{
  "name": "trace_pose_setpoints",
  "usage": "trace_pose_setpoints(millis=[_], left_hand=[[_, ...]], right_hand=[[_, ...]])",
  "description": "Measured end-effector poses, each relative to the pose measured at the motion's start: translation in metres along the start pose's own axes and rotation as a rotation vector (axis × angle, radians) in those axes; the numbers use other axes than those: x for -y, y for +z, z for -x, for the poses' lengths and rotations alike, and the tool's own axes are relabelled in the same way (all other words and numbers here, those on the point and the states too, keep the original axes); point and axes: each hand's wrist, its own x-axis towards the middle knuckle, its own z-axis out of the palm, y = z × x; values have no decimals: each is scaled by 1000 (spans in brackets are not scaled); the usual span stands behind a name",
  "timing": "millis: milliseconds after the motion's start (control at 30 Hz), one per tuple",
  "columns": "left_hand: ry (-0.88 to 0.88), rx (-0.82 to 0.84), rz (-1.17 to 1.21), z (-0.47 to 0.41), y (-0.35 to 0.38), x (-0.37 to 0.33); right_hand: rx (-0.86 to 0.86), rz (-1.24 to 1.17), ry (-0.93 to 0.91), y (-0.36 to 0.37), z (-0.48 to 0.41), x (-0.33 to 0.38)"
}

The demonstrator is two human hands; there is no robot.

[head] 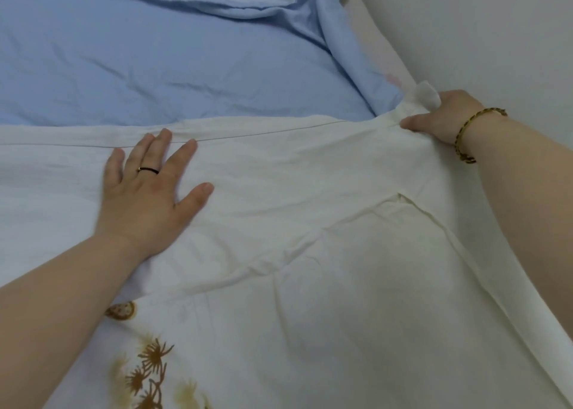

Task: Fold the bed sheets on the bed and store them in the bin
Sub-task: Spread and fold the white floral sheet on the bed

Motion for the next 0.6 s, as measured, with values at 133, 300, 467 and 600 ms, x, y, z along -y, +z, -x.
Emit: trace_pose_setpoints(millis=[133, 300, 467, 600], left_hand=[[0, 14, -8, 0, -1, 0], [5, 8, -5, 0, 0, 0], [2, 66, -14, 0, -2, -1], [-21, 224, -84, -5, -9, -2]], right_hand=[[-202, 0, -246, -2, 10, -5], [-273, -97, -259, -7, 8, -16], [-341, -43, -111, -4, -8, -3], [-376, 141, -181, 14, 15, 12]])
